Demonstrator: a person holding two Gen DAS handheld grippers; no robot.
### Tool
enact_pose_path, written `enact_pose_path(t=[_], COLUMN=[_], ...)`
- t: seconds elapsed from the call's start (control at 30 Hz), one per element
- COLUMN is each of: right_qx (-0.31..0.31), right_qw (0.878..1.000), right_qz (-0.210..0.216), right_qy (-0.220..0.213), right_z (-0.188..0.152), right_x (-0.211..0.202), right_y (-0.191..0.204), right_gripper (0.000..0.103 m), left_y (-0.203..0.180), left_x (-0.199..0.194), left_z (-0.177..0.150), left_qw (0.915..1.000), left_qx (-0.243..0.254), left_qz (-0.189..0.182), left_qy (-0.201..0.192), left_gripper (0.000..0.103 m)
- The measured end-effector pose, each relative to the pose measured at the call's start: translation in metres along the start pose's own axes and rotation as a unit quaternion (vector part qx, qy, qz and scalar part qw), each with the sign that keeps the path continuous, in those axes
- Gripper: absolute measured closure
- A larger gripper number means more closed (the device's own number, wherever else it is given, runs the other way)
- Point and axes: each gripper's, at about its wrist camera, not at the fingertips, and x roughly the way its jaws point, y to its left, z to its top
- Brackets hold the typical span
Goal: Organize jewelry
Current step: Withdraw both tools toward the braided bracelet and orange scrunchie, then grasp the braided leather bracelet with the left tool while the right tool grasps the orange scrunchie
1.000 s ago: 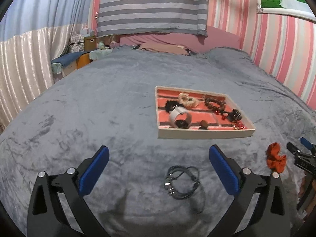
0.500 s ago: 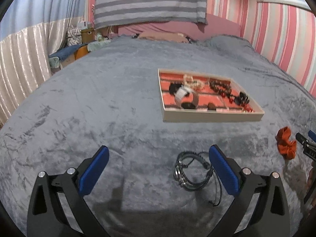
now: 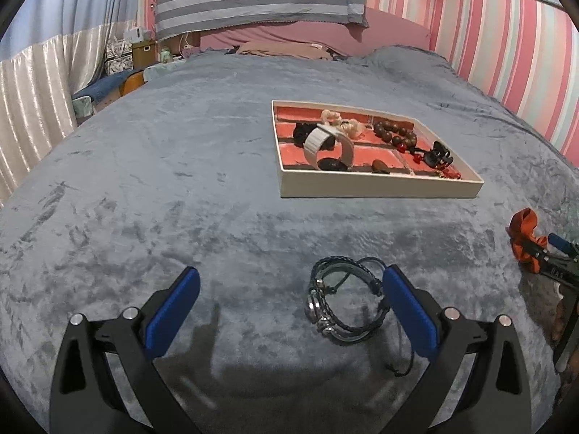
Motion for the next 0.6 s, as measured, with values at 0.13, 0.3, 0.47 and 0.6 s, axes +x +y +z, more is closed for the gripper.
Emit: enact_pose_path(t=[0.13, 0.3, 0.47, 0.6], right_qx=[-0.009, -0.024, -0.022, -0.017], right_qw=[1.0, 1.0, 0.999, 0.999], right_qz=[0.003, 0.003, 0.015, 0.032], right_qy=[0.008, 0.011, 0.019, 0.025], right_z=[-0.001, -0.003, -0.003, -0.004], right_x=[0.006, 0.009, 0.014, 0.018], right_y=[0.004, 0.01, 0.009, 0.009], right_gripper=[0.004, 0.006, 0.017, 0.027], left_y=[-0.006, -0.009, -0.004, -0.005], left_x=[0.01, 0.029, 0.044, 0.045], left_z=[-0.001, -0.003, -0.008, -0.007], left_qw=[0.9998, 0.9985, 0.9966, 0.9969], left_qx=[0.013, 0.02, 0.004, 0.006], left_qz=[-0.002, -0.01, -0.023, -0.019], left_qy=[0.015, 0.051, 0.079, 0.076], left_gripper=[0.005, 0.022, 0.038, 0.039])
